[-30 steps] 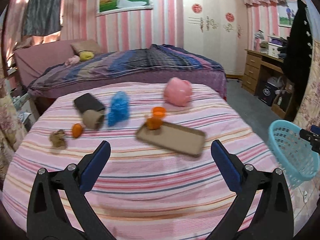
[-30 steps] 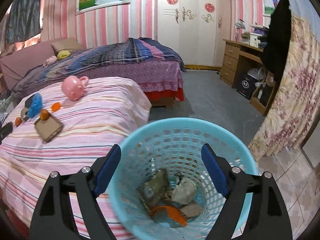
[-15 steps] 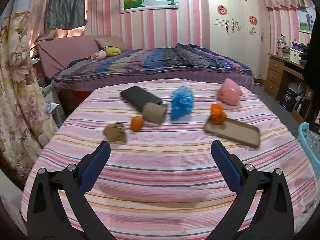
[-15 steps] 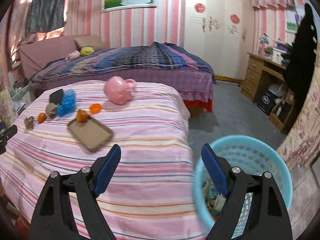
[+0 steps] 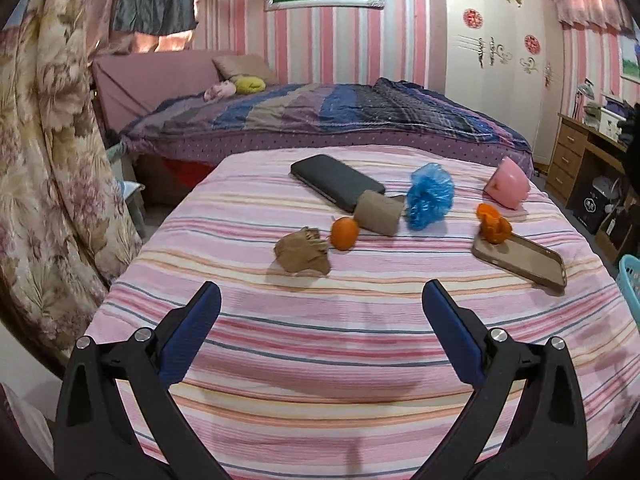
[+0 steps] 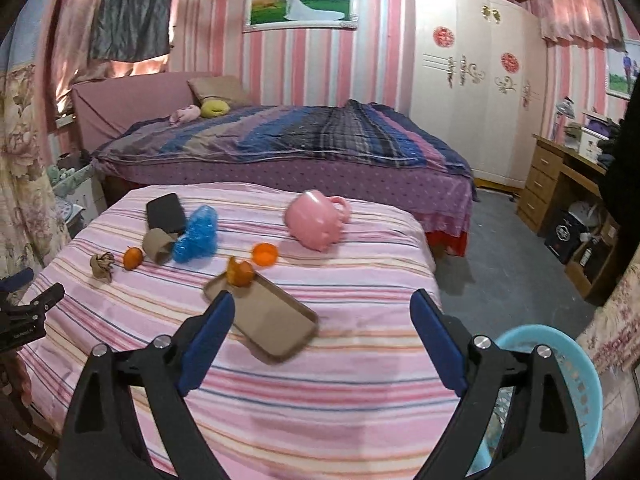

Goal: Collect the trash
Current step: 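Move both open tools back over the bed toward the remaining items, then grasp the orange peel with the right tool while the left tool grasps the brown paper bag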

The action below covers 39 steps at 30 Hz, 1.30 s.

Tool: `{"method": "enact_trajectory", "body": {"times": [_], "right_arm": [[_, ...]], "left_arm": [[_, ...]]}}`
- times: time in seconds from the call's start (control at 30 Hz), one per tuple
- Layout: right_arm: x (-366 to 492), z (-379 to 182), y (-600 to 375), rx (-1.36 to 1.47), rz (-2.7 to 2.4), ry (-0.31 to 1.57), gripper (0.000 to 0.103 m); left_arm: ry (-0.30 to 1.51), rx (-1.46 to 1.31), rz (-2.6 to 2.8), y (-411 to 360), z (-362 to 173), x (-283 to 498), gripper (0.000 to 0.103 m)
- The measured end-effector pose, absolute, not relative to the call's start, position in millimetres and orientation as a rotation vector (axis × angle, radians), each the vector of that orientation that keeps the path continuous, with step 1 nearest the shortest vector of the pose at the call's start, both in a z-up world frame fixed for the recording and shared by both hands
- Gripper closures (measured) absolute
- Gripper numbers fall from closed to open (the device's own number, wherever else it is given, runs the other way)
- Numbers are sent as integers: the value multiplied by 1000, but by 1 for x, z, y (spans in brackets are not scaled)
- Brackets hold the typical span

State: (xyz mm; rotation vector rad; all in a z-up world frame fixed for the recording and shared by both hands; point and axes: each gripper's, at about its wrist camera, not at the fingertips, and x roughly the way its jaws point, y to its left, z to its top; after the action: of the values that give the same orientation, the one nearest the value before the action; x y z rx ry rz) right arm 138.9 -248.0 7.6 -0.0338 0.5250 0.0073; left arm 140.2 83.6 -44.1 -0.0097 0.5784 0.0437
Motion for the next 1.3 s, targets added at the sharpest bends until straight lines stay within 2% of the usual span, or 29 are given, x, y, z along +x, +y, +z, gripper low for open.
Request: {"method": "enact_trajectory", "body": {"times": [0.27,0.57,0.67,0.7,0.8,0.87,0.93,1.07,1.23,1.3], "right_arm": [[167,-10,-224,-70,32,558,15],[217,-39,-202,-100,75,614,15],[235,-49,-194,-113,95,638,15],[239,-51,-192,-116,99,645,15],[255,-60,-182,-132,119,671,16],[263,-65,-178,-137,133,682,20],[274,-72,-174,-142,145,714,33],[289,-80,-172,-123,161,750,46],[296,-87,-167,-123,207,774,75],[295,-86,-167,-134,208,762,77]], "left_arm": [[607,15,61,87,-57,176,6],[689,9,81,97,-81,232,21],[725,-14,56,99,-87,246,35],[742,-23,44,100,-89,251,43],[763,-35,30,100,-94,255,53],[748,-41,31,101,-93,252,54],[733,-39,37,100,-92,249,54],[737,-36,42,99,-92,251,54],[746,-35,55,100,-93,252,54],[749,-38,59,101,-94,253,54]]}}
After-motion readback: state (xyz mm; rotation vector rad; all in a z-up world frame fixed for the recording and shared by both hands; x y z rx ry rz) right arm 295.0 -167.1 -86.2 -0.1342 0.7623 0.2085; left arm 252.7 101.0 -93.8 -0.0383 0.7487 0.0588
